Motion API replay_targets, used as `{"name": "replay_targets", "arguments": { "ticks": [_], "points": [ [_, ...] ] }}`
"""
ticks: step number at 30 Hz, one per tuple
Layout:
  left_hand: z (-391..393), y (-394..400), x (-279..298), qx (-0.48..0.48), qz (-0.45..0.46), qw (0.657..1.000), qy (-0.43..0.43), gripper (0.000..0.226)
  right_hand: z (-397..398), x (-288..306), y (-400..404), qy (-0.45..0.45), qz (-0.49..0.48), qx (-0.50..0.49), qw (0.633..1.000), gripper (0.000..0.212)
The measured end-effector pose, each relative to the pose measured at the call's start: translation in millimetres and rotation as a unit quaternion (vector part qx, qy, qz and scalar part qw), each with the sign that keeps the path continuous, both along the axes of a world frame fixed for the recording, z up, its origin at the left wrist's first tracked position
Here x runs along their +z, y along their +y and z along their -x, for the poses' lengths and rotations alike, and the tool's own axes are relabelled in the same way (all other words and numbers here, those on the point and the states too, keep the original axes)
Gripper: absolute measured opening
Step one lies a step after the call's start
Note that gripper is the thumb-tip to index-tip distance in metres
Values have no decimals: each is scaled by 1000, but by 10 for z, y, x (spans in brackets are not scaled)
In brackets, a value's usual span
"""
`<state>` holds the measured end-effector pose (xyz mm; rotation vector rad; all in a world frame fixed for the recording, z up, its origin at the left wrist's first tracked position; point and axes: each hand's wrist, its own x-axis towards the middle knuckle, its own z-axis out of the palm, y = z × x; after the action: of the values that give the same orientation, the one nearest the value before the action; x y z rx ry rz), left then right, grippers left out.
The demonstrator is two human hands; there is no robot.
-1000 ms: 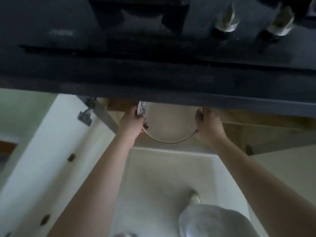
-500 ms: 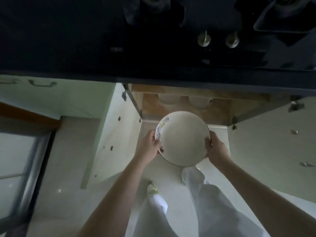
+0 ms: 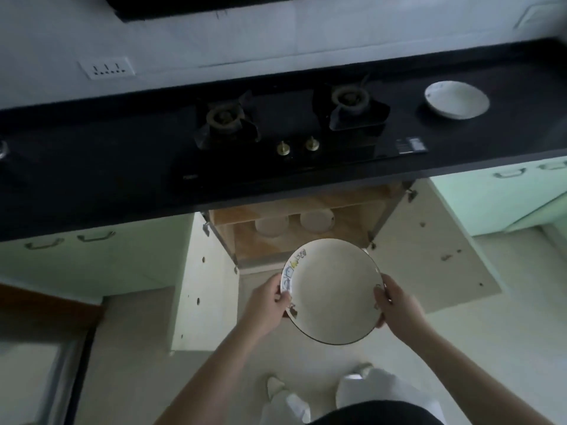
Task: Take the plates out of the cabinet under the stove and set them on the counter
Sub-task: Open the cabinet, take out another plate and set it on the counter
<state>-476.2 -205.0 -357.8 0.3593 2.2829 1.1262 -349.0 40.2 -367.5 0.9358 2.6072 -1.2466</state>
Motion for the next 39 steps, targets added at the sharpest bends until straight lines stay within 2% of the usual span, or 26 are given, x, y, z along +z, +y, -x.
{"name": "replay_targets", "arguments": {
  "ticks": [8, 13, 19, 22, 29, 34, 37, 39],
  "points": [
    [-613, 811, 451, -55, -4, 998, 2, 32, -942, 300, 637, 44, 26, -74, 996, 17],
    [-1053, 1650, 573, -115, -24, 993, 8, 32, -1676, 513, 1308, 50, 23, -129, 990, 13],
    [-1417, 2576, 796, -178, -48, 983, -16, 40, -2310, 883, 1935, 72, 24, -197, 977, 17],
    [-1443, 2956, 936, -202, -51, 978, -8, 49, -2434, 1015, 2178, 99, 29, -230, 968, 18],
    [-1286, 3855, 1260, -239, -72, 968, 10, 35, -2345, 1200, 2831, 140, 29, -291, 946, 23],
    [-1143, 4606, 1286, -287, -78, 954, 19, 57, -2349, 1245, 3352, 146, 39, -326, 933, 29],
    [-1138, 5071, 1260, -324, -72, 943, 7, 51, -2440, 1277, 3691, 139, 46, -360, 921, 26],
    [-1155, 5370, 1229, -345, -68, 936, 9, 45, -2506, 1280, 3889, 143, 39, -381, 913, 32]
  ]
}}
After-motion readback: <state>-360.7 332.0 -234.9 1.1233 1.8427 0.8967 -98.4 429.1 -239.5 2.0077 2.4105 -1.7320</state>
